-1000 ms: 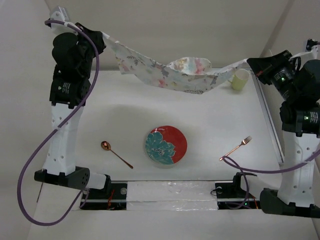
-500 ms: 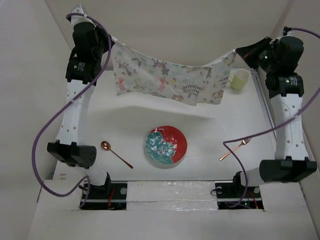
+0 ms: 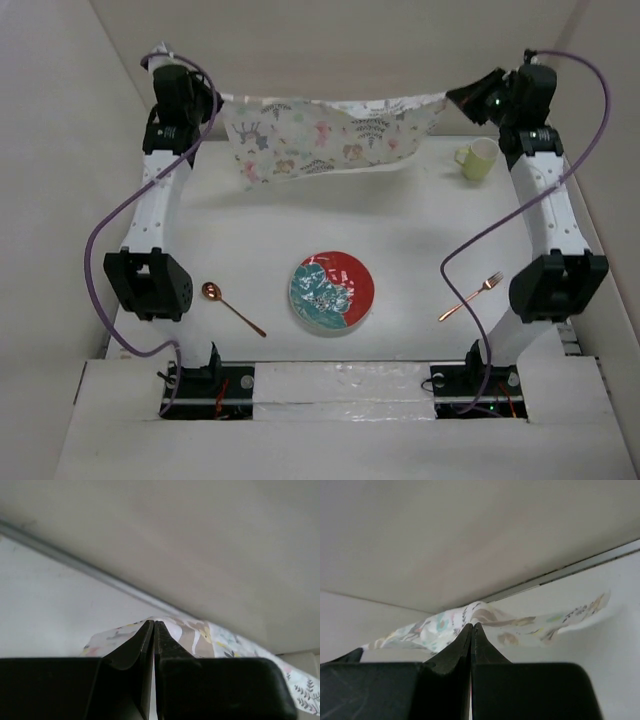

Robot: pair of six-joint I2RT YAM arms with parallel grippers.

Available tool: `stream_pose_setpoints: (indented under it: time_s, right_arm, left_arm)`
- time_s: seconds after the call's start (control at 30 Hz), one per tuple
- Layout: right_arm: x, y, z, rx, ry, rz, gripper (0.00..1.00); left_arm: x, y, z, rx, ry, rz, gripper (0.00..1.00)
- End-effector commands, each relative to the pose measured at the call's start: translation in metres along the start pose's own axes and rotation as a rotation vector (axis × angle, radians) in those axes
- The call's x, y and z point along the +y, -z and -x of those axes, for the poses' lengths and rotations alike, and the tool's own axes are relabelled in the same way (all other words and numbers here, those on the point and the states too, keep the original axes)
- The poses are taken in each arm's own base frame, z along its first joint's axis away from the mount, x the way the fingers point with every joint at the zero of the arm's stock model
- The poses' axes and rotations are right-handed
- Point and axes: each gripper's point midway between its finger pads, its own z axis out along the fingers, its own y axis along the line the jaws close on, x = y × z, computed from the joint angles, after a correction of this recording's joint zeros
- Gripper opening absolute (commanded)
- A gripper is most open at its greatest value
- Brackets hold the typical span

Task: Set the dinner table for one person

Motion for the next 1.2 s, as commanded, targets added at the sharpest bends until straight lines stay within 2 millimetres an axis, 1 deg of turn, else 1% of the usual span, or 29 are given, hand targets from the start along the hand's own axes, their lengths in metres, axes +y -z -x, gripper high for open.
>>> stream_pose_setpoints:
  time_s: [0.0,0.03,0.07,0.1,0.13,0.2,0.23,0.27,0.33,0.4,0.47,0.53,0.57,0.6,0.63,0.67,0.7,0.73,0.77,0.8,0.83,0.87,0.9,0.93,0.97,1.0,1.03,1.1,1.17]
  right_arm:
    - [-0.021,0.022,-0.034,0.002,0.028,0.034,0.0]
    - [-0.037,0.022,-0.05,0.018,0.016,0.019,0.0]
    - [-0.086,0.022,-0.095,0.102,-0.025,-0.072,0.0]
    - [-0.102,0.026,-0.11,0.12,-0.047,-0.105,0.0]
    - [-0.138,0.03,-0.139,0.167,-0.082,-0.165,0.0]
    - [-0.161,0.03,-0.164,0.224,-0.117,-0.215,0.0]
    - [-0.187,0.031,-0.184,0.286,-0.144,-0.281,0.0]
    - [-0.198,0.031,-0.194,0.319,-0.153,-0.31,0.0]
    - [-0.218,0.033,-0.214,0.378,-0.18,-0.369,0.0]
    - [-0.228,0.037,-0.223,0.393,-0.188,-0.396,0.0]
    - [-0.236,0.043,-0.233,0.416,-0.2,-0.427,0.0]
    - [-0.233,0.045,-0.235,0.425,-0.202,-0.41,0.0]
    - [-0.222,0.046,-0.229,0.414,-0.195,-0.381,0.0]
    - [-0.215,0.047,-0.22,0.396,-0.182,-0.369,0.0]
    - [-0.201,0.046,-0.205,0.369,-0.164,-0.35,0.0]
    - [-0.186,0.048,-0.189,0.337,-0.141,-0.326,0.0]
    - [-0.157,0.053,-0.166,0.275,-0.087,-0.277,0.0]
    - [-0.143,0.06,-0.153,0.25,-0.069,-0.269,0.0]
    - [-0.115,0.065,-0.124,0.183,-0.028,-0.223,0.0]
    - [-0.087,0.08,-0.102,0.116,0.019,-0.185,0.0]
    - [-0.072,0.09,-0.09,0.083,0.034,-0.169,0.0]
    - [-0.05,0.1,-0.071,0.028,0.054,-0.131,0.0]
    - [-0.031,0.117,-0.056,-0.03,0.072,-0.106,0.0]
    - [-0.028,0.125,-0.048,-0.048,0.076,-0.113,0.0]
    - [-0.019,0.132,-0.041,-0.071,0.084,-0.104,0.0]
    - [-0.006,0.139,-0.031,-0.097,0.094,-0.083,0.0]
    - [-0.002,0.142,-0.03,-0.093,0.094,-0.08,0.0]
    - [0.01,0.142,-0.021,-0.103,0.103,-0.059,0.0]
    - [0.007,0.131,-0.019,-0.097,0.101,-0.063,0.0]
  left_arm:
    - [0.002,0.03,-0.013,-0.02,0.002,-0.069,0.0]
    - [0.042,0.024,-0.047,0.035,0.007,-0.001,0.0]
    - [0.048,0.031,-0.058,0.071,0.036,-0.018,0.0]
    - [0.063,0.031,-0.075,0.102,0.051,-0.002,0.0]
    - [0.088,0.033,-0.111,0.168,0.056,0.04,0.0]
    - [0.114,0.035,-0.142,0.222,0.05,0.091,0.0]
    - [0.135,0.037,-0.163,0.261,0.054,0.135,0.0]
    - [0.146,0.035,-0.178,0.293,0.054,0.158,0.0]
    - [0.16,0.038,-0.199,0.344,0.056,0.185,0.0]
    - [0.168,0.04,-0.214,0.385,0.056,0.198,0.0]
    - [0.181,0.048,-0.234,0.43,0.065,0.225,0.0]
    - [0.176,0.048,-0.233,0.431,0.071,0.203,0.0]
    - [0.169,0.049,-0.228,0.432,0.078,0.191,0.0]
    - [0.159,0.048,-0.215,0.415,0.079,0.176,0.0]
    - [0.132,0.043,-0.189,0.366,0.07,0.116,0.0]
    - [0.114,0.047,-0.159,0.292,0.059,0.085,0.0]
    - [0.094,0.049,-0.139,0.248,0.049,0.048,0.0]
    - [0.071,0.055,-0.104,0.193,0.042,0.017,0.0]
    - [0.059,0.064,-0.082,0.144,0.03,0.007,0.0]
    - [0.048,0.07,-0.062,0.101,0.022,-0.008,0.0]
    - [0.034,0.08,-0.04,0.061,0.017,-0.029,0.0]
    - [0.026,0.091,-0.022,0.012,0.011,-0.036,0.0]
    - [0.023,0.098,-0.009,-0.018,0.011,-0.038,0.0]
    - [0.011,0.111,0.006,-0.051,0.016,-0.067,0.0]
    - [0.011,0.114,0.014,-0.066,0.02,-0.069,0.0]
    - [0.007,0.116,0.018,-0.072,0.02,-0.076,0.0]
    - [0.002,0.116,0.024,-0.077,0.02,-0.085,0.0]
    - [-0.005,0.113,0.027,-0.075,0.023,-0.107,0.0]
    - [-0.006,0.101,0.028,-0.072,0.029,-0.109,0.0]
